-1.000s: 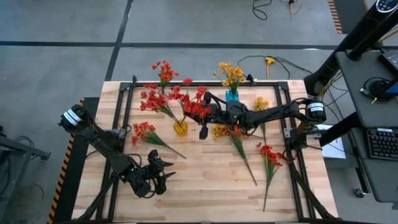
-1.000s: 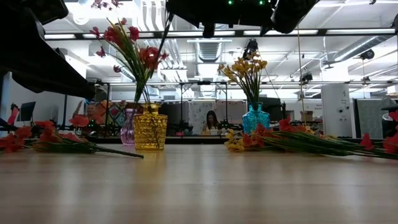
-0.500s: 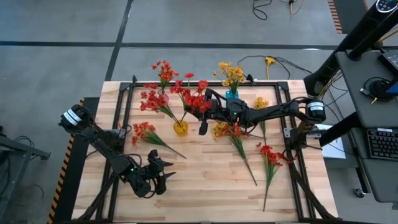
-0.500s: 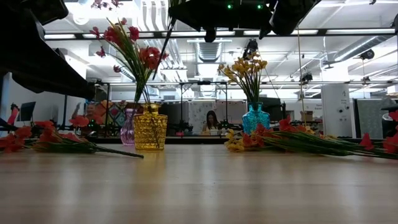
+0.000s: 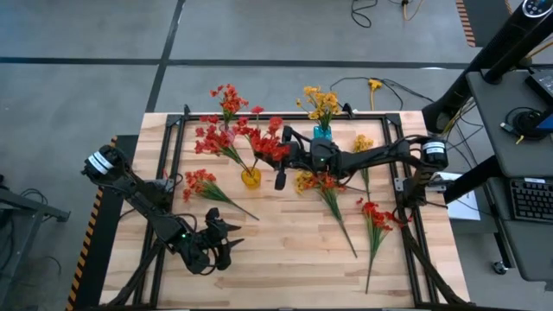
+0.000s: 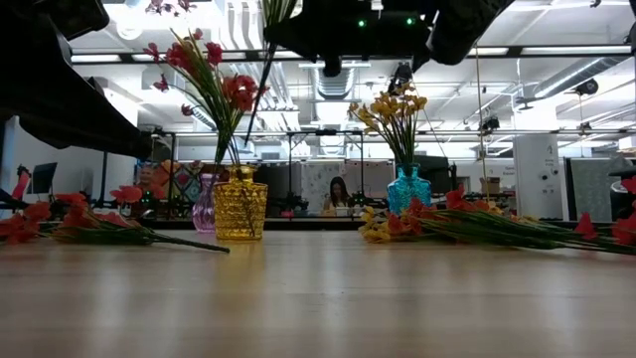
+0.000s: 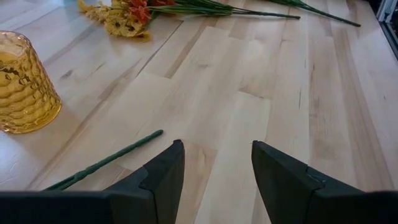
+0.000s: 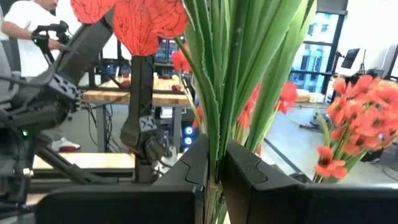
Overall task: Sort flowers into vase by color
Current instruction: Put left red flower into the yellow vase
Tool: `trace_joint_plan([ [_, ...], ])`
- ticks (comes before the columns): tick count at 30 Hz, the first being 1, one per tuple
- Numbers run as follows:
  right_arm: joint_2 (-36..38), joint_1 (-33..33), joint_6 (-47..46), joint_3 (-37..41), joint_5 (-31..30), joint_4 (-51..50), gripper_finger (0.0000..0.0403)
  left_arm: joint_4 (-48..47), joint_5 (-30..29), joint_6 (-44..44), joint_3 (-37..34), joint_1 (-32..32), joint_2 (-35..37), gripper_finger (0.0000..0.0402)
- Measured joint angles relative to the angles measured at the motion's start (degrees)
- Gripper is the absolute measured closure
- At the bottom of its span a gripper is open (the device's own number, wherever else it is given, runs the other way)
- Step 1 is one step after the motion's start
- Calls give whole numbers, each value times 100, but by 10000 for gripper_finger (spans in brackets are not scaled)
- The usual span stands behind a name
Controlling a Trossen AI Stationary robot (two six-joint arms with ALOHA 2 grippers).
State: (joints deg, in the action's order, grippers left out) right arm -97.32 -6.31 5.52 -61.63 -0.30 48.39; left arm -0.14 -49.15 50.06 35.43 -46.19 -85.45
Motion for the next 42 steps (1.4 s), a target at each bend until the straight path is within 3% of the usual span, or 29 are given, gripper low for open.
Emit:
trace_joint_plan([
  [42,-459,0,-147,0,-424,159,380,-34,0,2,-1,2,0,232],
])
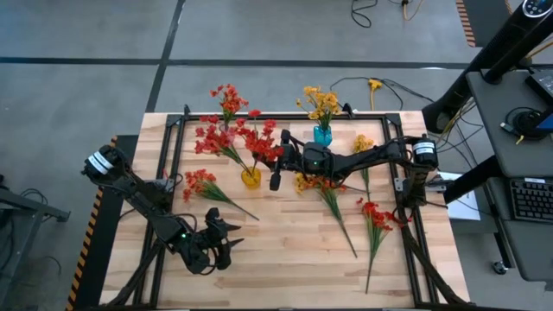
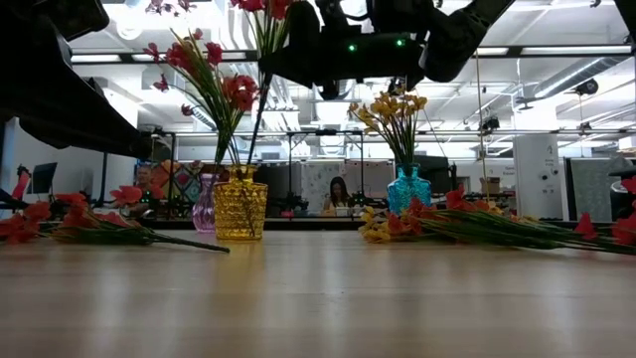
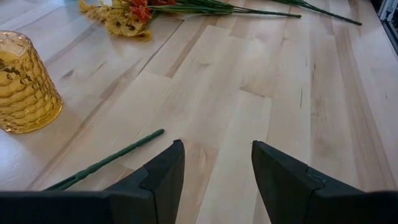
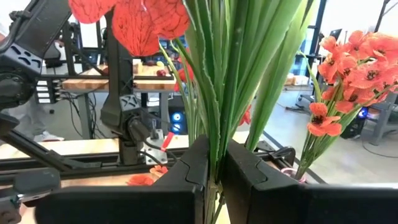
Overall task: Sort flowers into vase by color
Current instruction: Put left red flower into the yellow vase
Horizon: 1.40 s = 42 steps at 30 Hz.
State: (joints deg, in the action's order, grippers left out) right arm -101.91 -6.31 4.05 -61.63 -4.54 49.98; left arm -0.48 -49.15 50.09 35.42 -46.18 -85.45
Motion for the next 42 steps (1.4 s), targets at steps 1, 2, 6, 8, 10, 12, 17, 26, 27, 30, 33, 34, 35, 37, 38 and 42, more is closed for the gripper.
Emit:
trace_joint_plan([
  [1,0,0,0,0,0,-2,380,-1,0,0,0,-1,0,232],
  [2,0,0,0,1,0,-6,380,1,0,0,0,-1,0,232],
  [6,0,0,0,0,0,-43,380,1,0,13,0,0,0,232],
  [8,0,0,0,0,0,-55,380,1,0,14,0,-1,0,232],
  [10,0,0,5,0,0,-44,380,1,0,15,0,-2,0,232],
  [12,0,0,28,0,0,-46,380,1,0,15,0,1,0,232],
  [17,0,0,42,1,0,-45,380,1,0,15,0,-1,0,232],
  [26,-86,0,69,0,2,-40,380,5,0,17,0,-2,0,232],
  [27,-103,0,110,0,0,-42,380,5,0,17,0,-1,0,232],
  [30,-131,0,118,2,0,-42,380,3,0,17,0,-2,0,232],
  [33,-131,1,116,1,0,-40,380,3,0,17,0,-1,0,232],
  [34,-131,0,116,0,1,-42,380,1,-1,17,0,1,0,232],
  [35,-131,0,116,2,2,-41,380,1,-1,17,0,-2,0,232],
  [37,-131,0,114,0,1,-41,380,1,0,17,0,-1,0,232],
  [38,-131,0,114,0,0,-40,380,1,0,17,0,-2,0,232],
  [42,-131,2,83,0,0,-42,380,1,0,17,0,-1,0,232],
])
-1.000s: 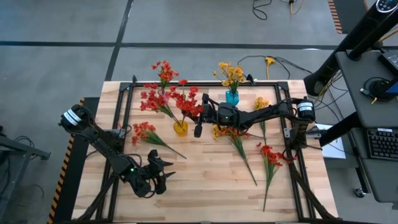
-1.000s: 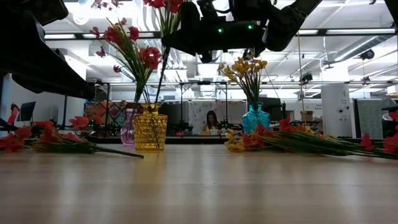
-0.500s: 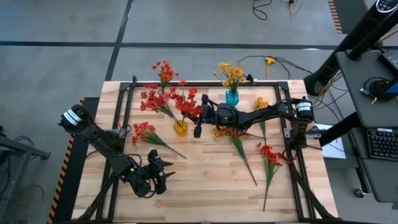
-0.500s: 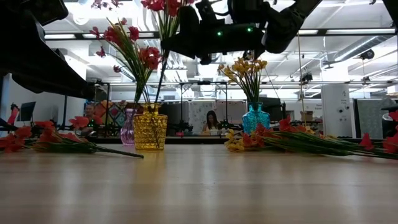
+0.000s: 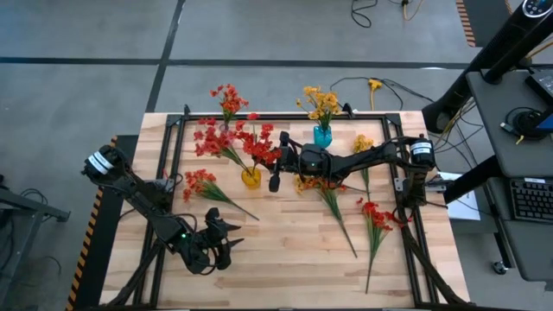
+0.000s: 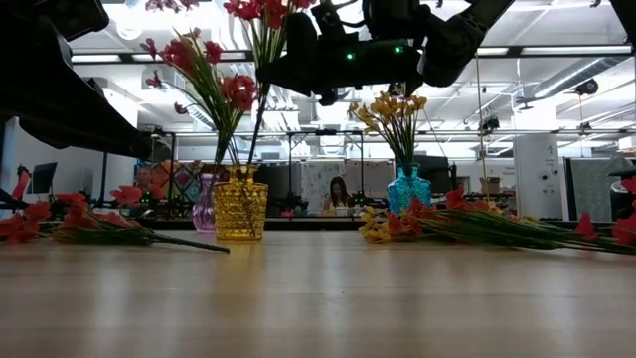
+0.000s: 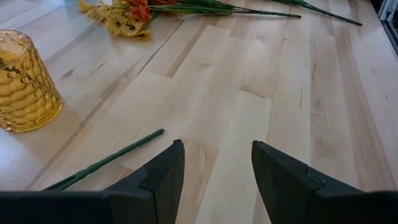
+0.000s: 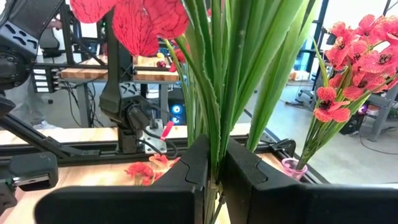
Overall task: Sort flowers into vase by color
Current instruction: Put left red flower into the yellow vase
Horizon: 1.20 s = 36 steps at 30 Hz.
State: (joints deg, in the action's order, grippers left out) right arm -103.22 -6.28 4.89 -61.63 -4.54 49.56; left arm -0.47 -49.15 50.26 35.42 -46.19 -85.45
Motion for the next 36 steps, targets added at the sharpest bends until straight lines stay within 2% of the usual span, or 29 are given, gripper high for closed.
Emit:
trace_joint_plan([
  [5,0,2,-38,1,2,0,378,0,-1,0,0,0,0,232],
  [8,0,2,-42,0,2,-2,363,0,-1,0,0,1,0,232],
  [24,0,39,-468,0,13,-732,196,-60,-4,-11,0,0,0,232],
  [31,60,105,-546,0,6,-1271,145,-55,-7,20,0,2,0,232],
  [36,101,116,-764,0,2,-1489,129,-53,-7,22,0,1,0,232],
])
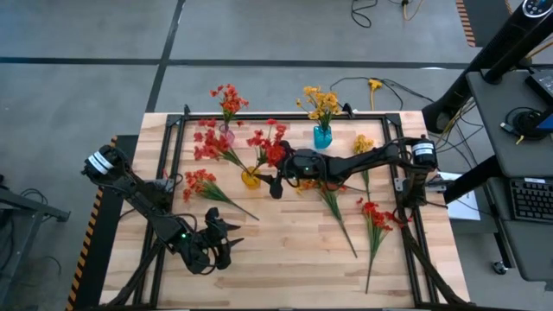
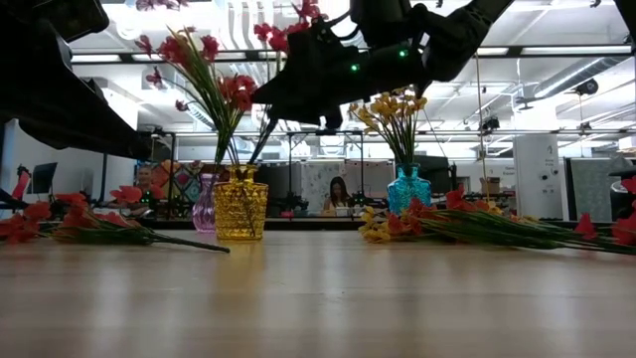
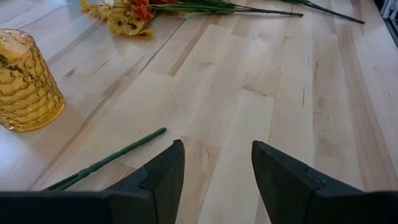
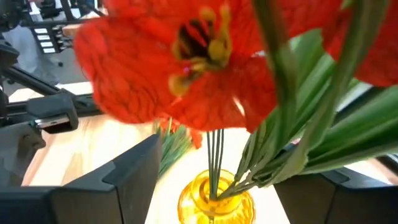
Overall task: Sort flowers into vase by color
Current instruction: Put left red flower into the yellow vase
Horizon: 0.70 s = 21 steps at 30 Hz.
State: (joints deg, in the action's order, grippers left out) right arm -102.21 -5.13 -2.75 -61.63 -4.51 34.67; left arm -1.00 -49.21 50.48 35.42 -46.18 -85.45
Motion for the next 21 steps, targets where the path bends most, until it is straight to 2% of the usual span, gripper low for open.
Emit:
trace_joint_plan([
  [13,499,35,-524,0,-17,-1643,132,-8,2,2,0,-1,0,232],
  [21,617,178,-334,0,-7,-1699,135,-6,2,22,0,1,0,232],
])
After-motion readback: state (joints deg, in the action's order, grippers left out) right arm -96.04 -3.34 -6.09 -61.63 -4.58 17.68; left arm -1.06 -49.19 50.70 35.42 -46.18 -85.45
